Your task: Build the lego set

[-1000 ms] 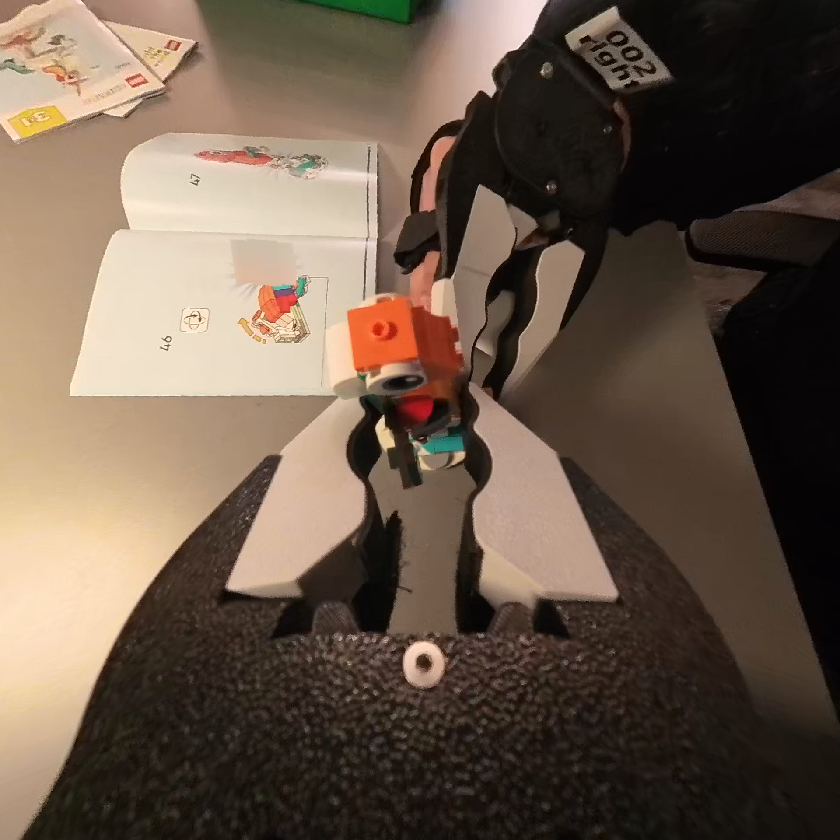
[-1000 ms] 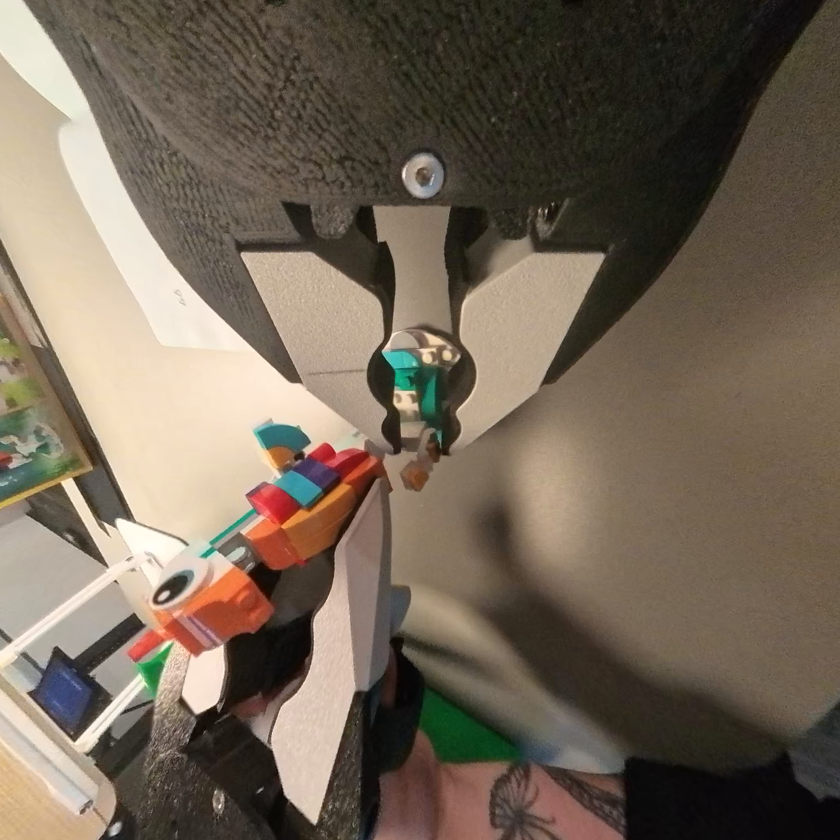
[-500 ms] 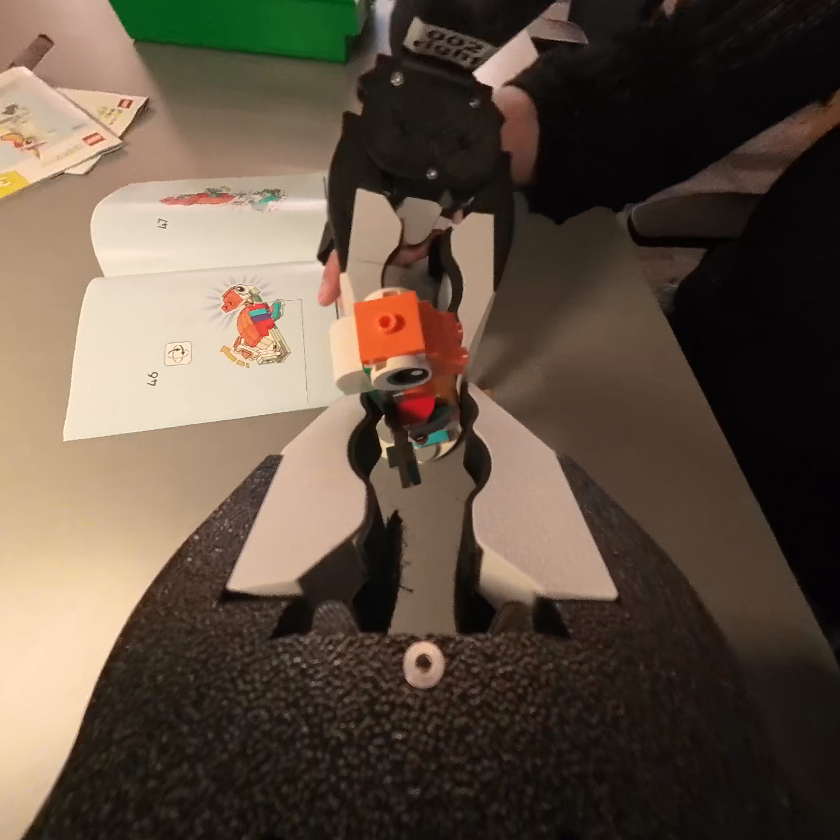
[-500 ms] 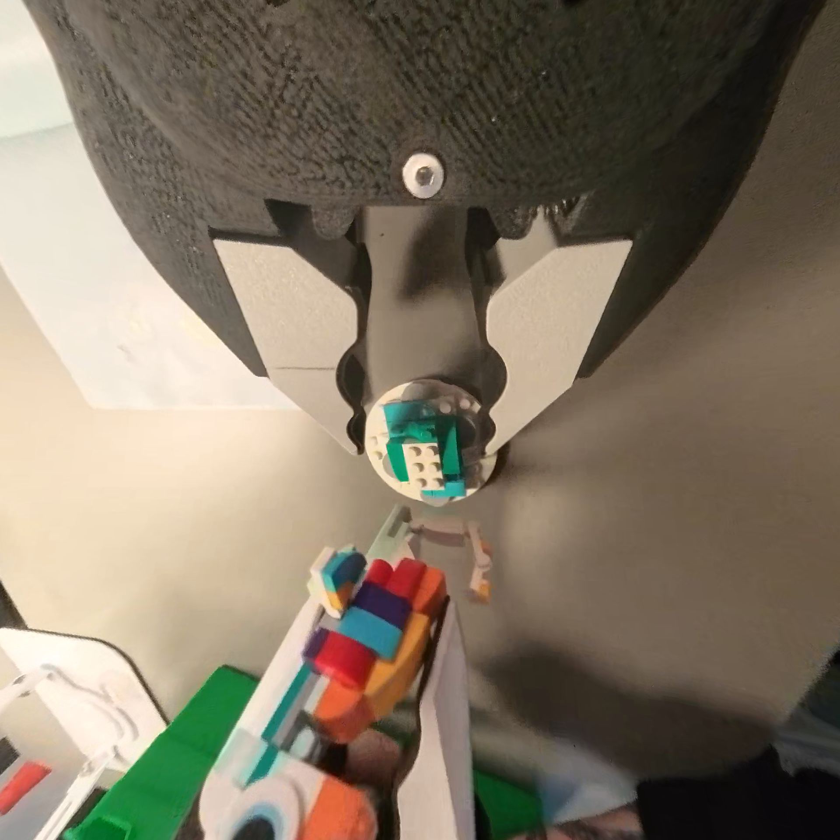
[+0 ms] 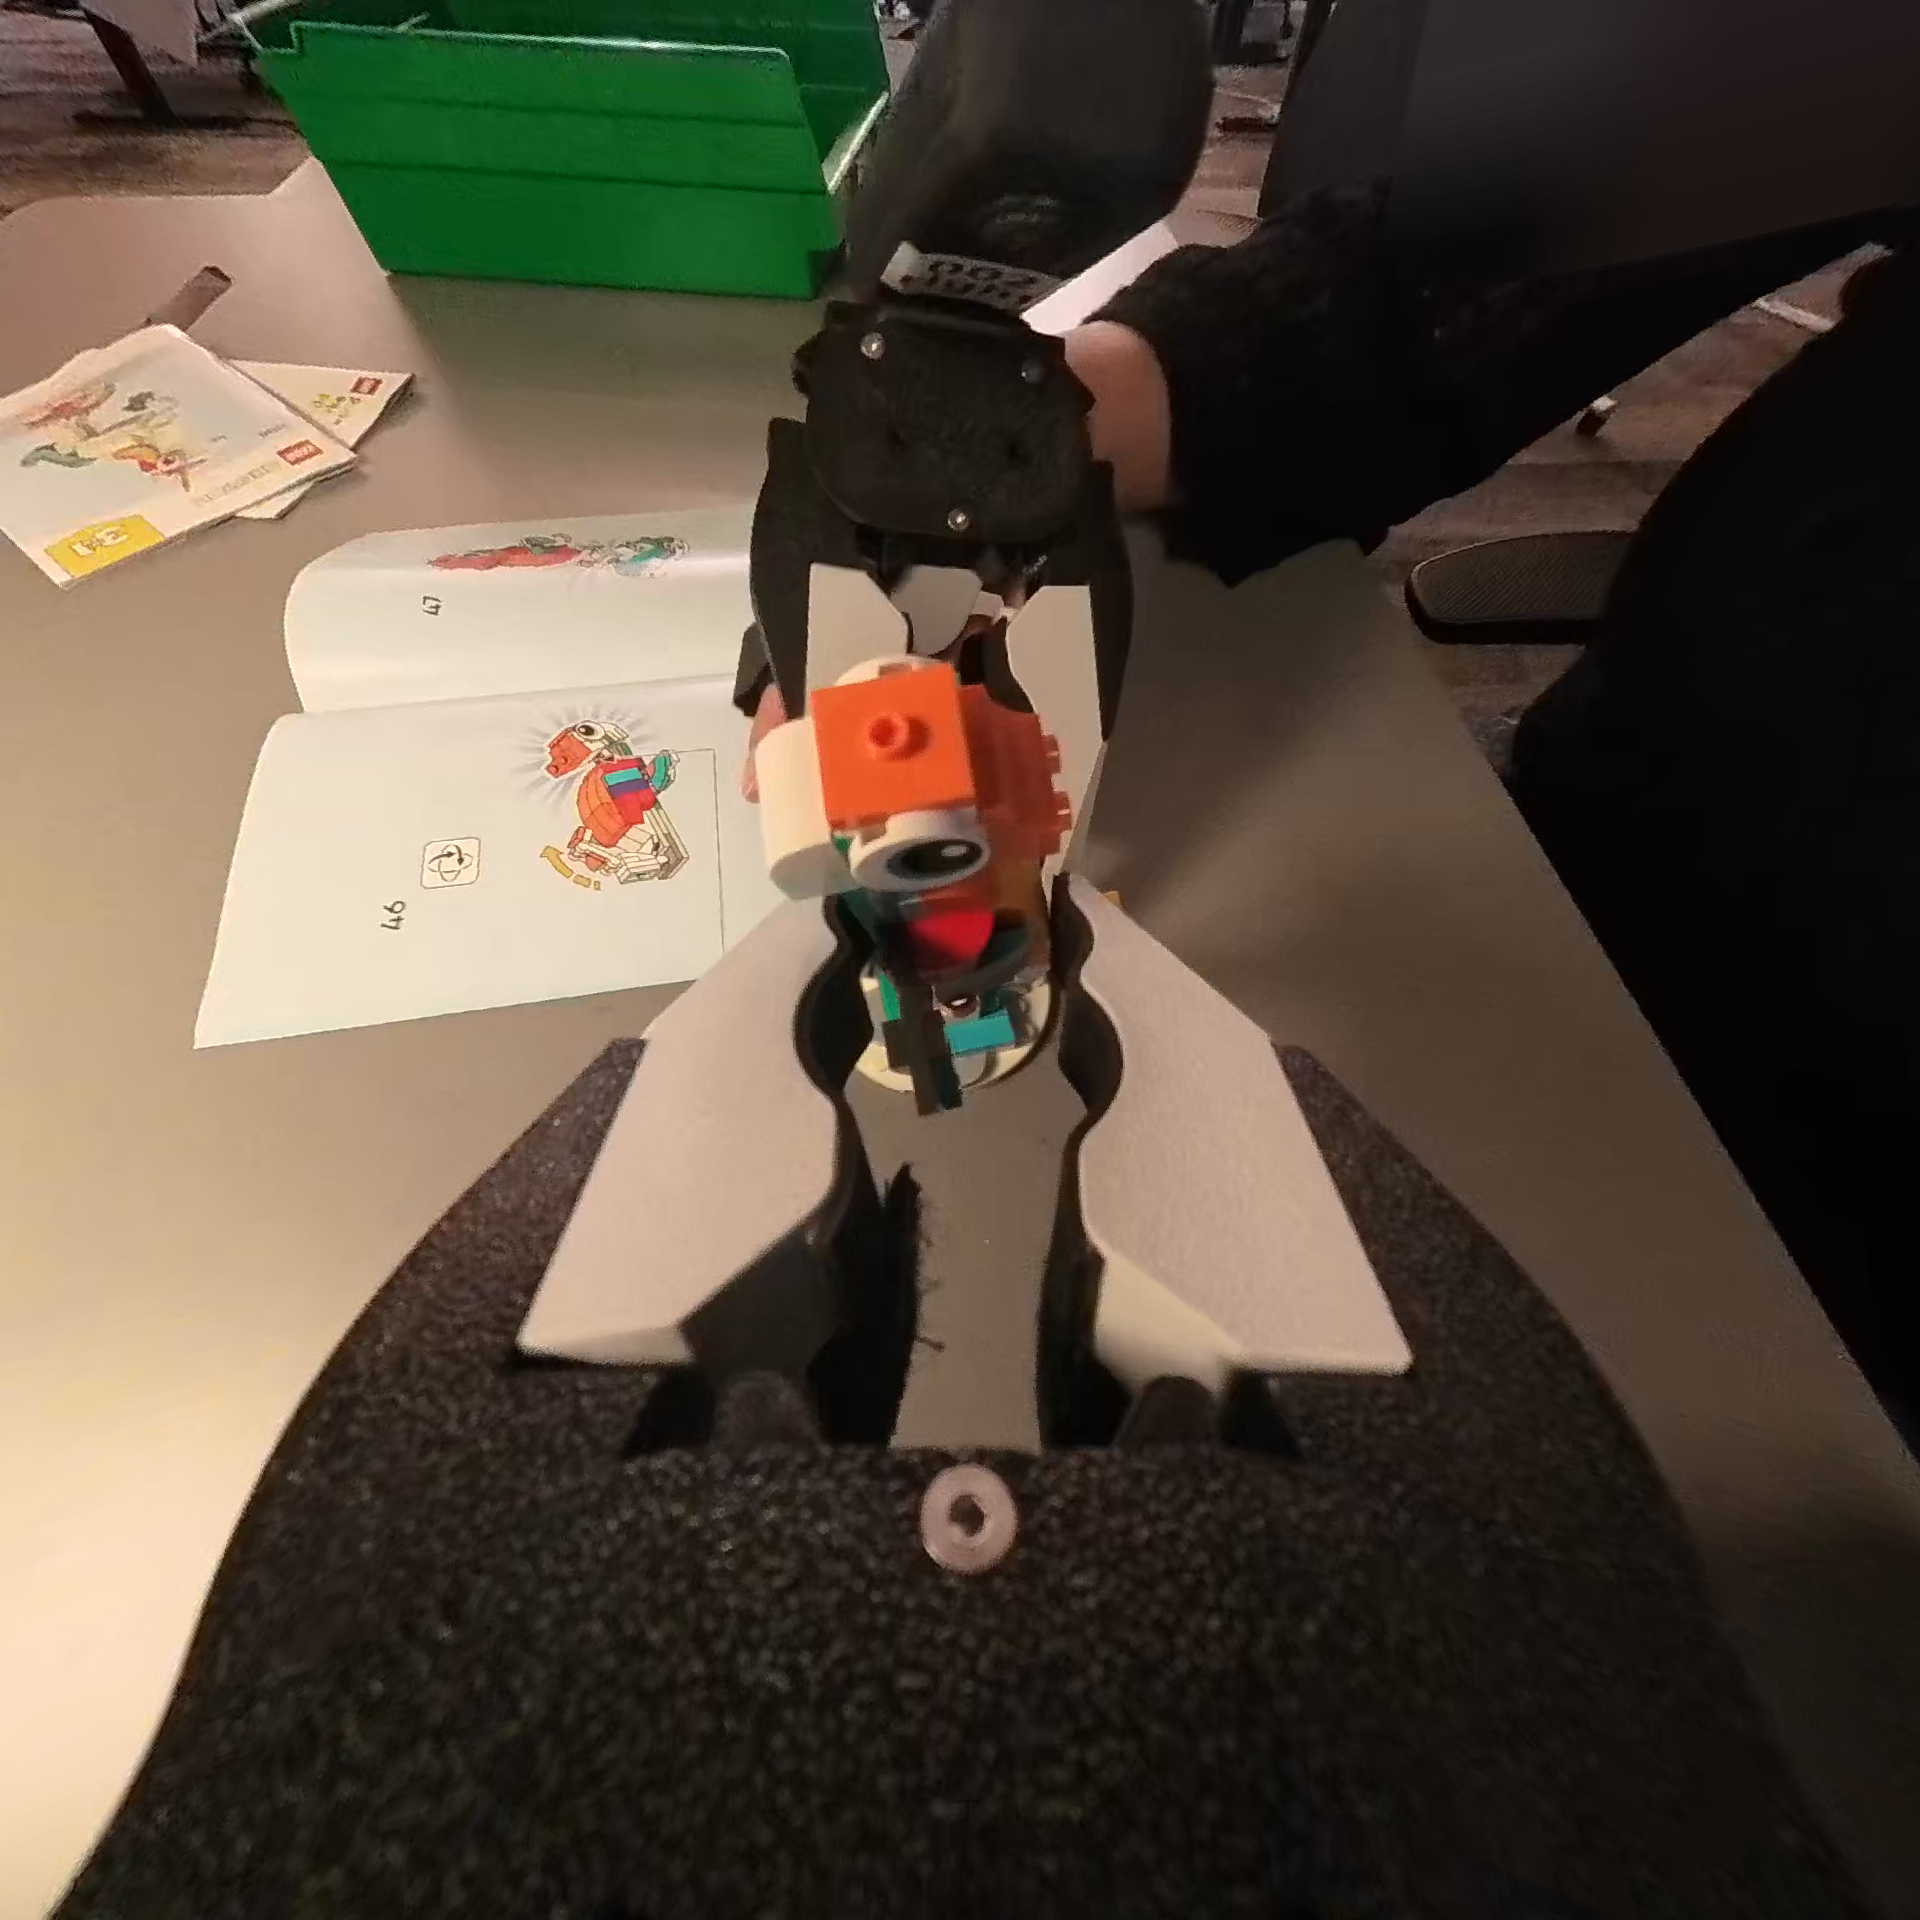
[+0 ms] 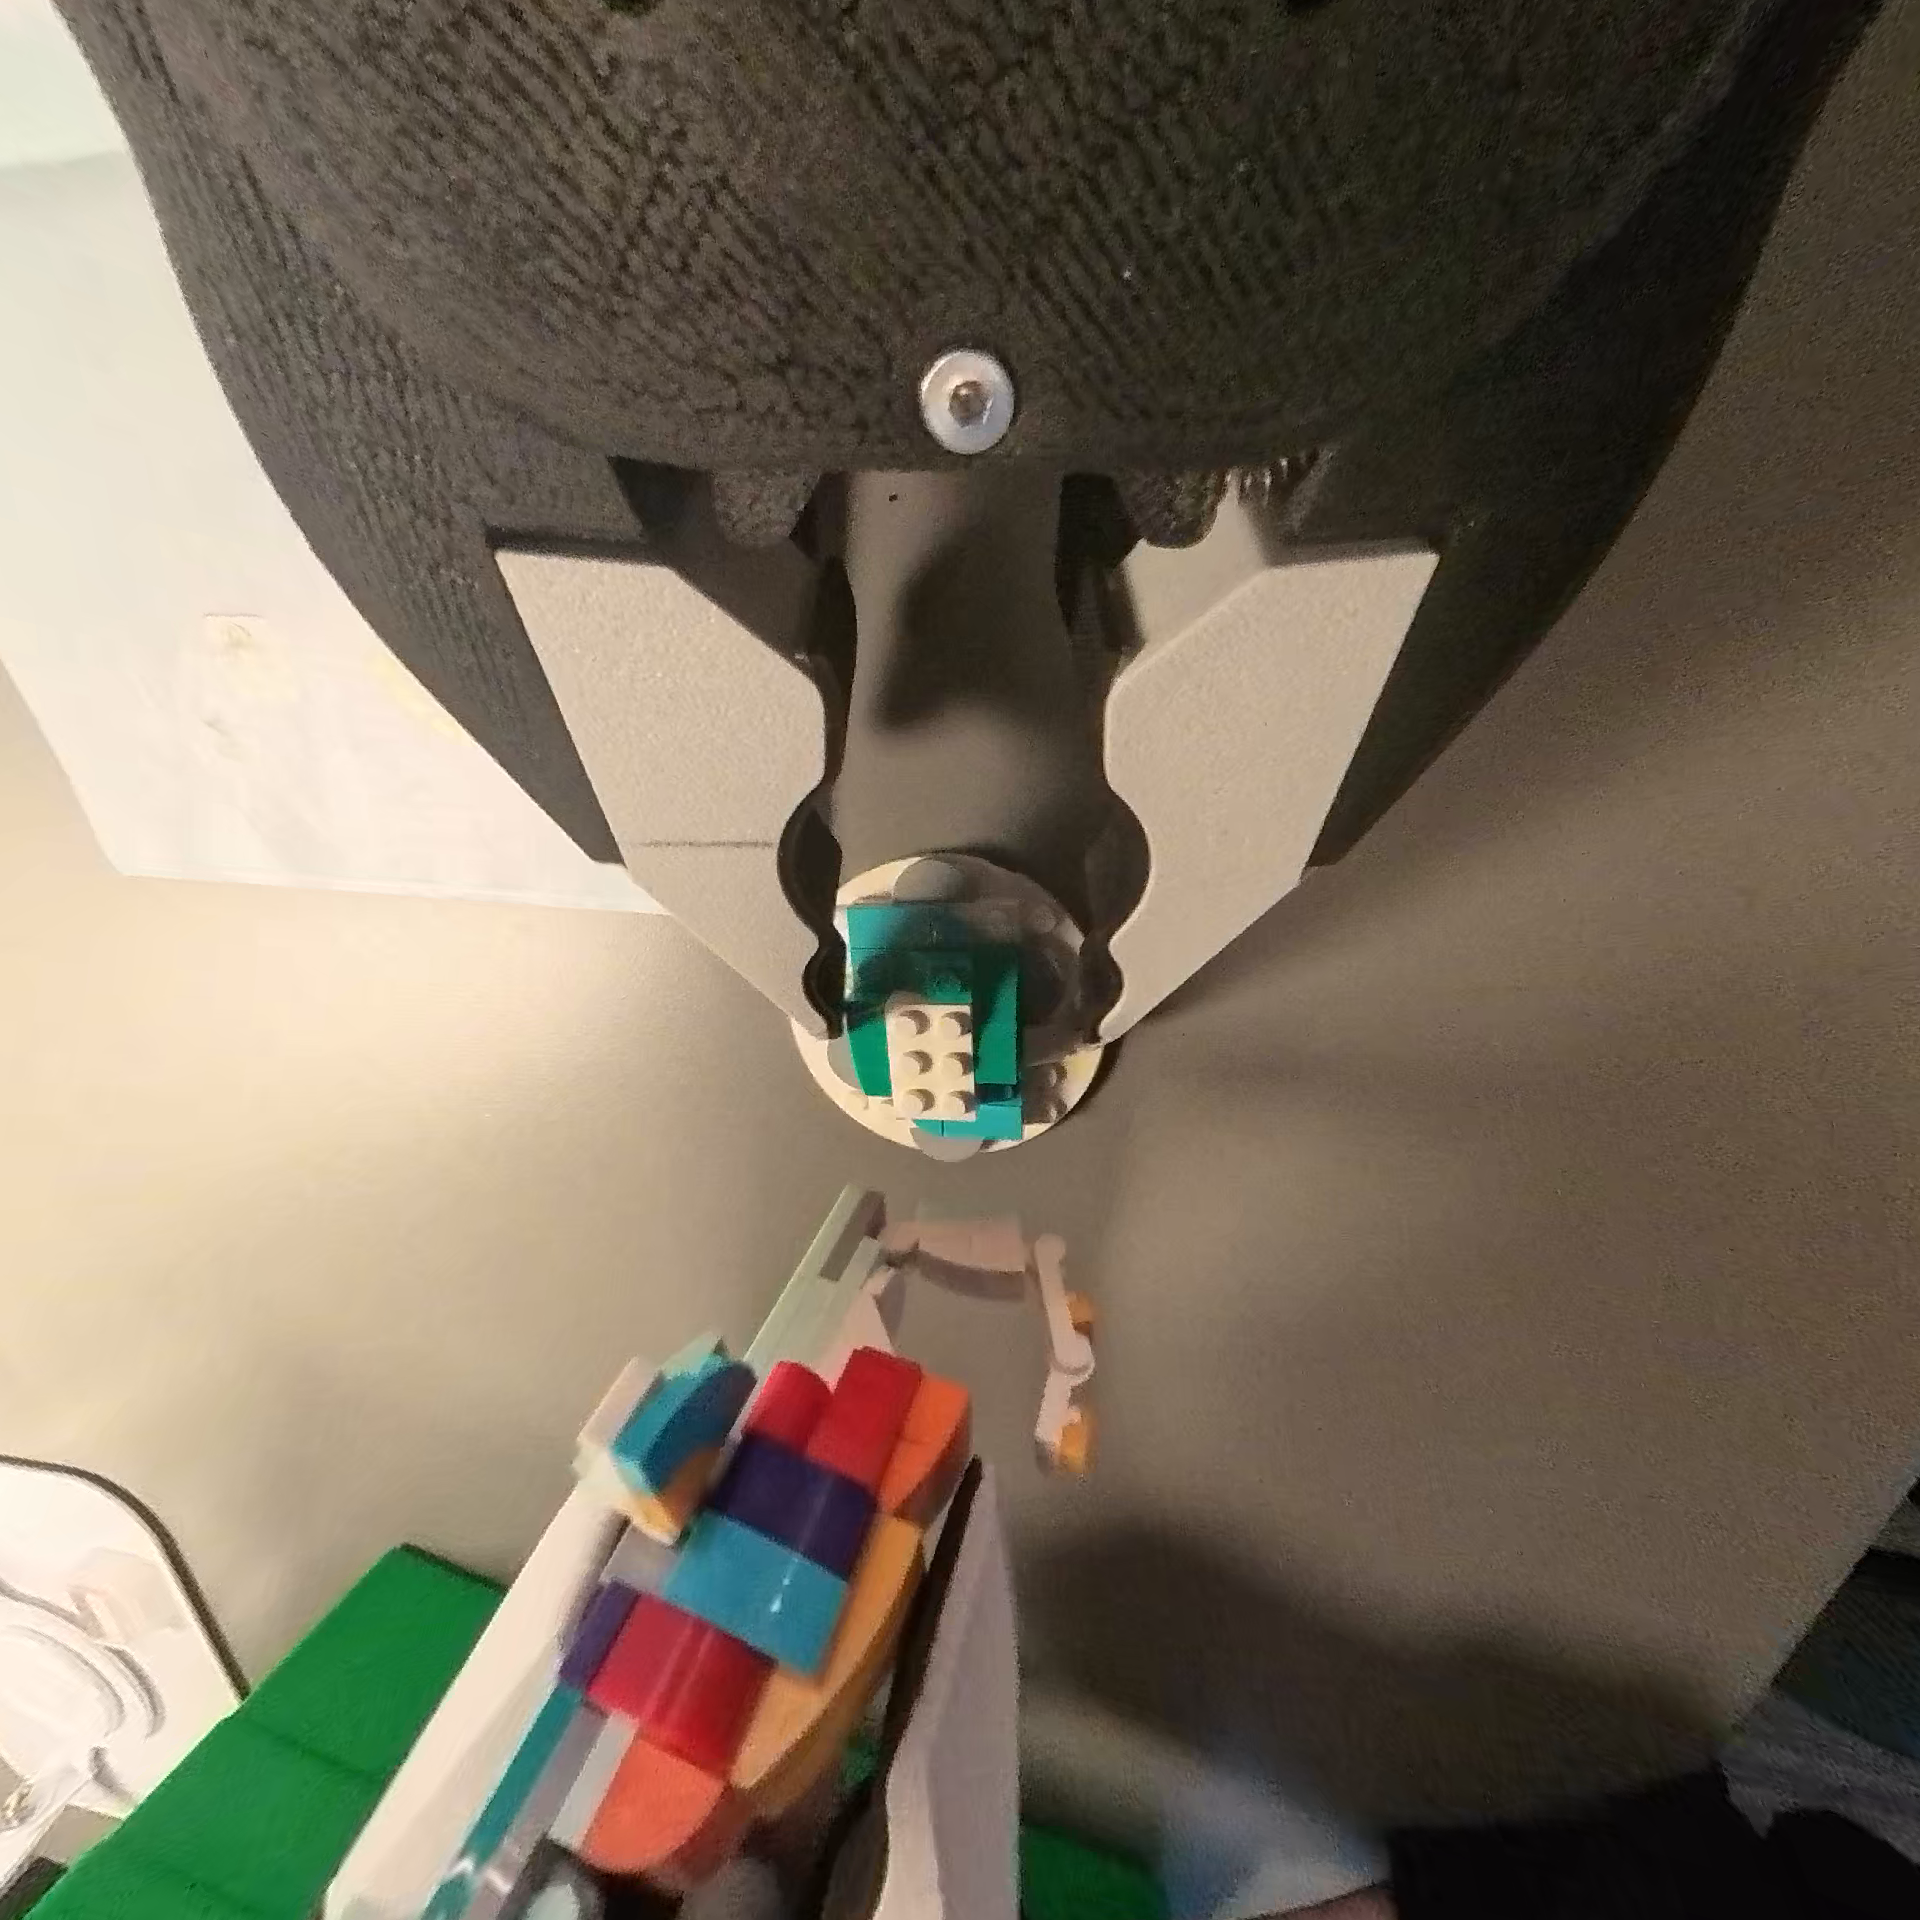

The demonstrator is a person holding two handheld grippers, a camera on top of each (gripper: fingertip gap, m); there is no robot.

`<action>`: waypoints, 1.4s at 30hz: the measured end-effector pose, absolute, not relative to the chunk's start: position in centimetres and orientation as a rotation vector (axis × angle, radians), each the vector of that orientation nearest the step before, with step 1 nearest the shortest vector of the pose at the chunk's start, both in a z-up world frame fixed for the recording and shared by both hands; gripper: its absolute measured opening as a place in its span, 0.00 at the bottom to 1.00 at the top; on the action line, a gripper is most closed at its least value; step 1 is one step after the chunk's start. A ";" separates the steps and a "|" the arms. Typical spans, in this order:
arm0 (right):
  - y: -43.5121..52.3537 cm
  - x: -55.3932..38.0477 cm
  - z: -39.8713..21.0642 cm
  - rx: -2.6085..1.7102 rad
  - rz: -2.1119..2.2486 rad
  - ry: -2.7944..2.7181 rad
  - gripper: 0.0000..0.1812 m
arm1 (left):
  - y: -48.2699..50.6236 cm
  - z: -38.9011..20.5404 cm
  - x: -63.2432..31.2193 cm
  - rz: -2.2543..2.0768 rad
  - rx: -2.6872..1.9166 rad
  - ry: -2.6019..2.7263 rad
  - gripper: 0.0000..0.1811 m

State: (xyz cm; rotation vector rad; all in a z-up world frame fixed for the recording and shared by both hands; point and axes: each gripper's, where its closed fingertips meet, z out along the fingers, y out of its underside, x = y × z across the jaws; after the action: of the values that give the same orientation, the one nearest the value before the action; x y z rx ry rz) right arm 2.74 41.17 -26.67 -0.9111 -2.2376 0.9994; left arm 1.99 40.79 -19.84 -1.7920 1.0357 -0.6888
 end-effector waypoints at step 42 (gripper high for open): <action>43.5 7.6 -27.2 -1.180 1.059 -2.243 0.35 | 40.1 -16.2 3.9 -0.826 -1.441 0.913 0.17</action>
State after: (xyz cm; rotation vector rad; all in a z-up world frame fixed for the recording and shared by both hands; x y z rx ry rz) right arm 7.60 43.45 -27.16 -1.1798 -2.2430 1.0594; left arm 3.94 40.07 -16.21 -1.4412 0.9126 -0.8256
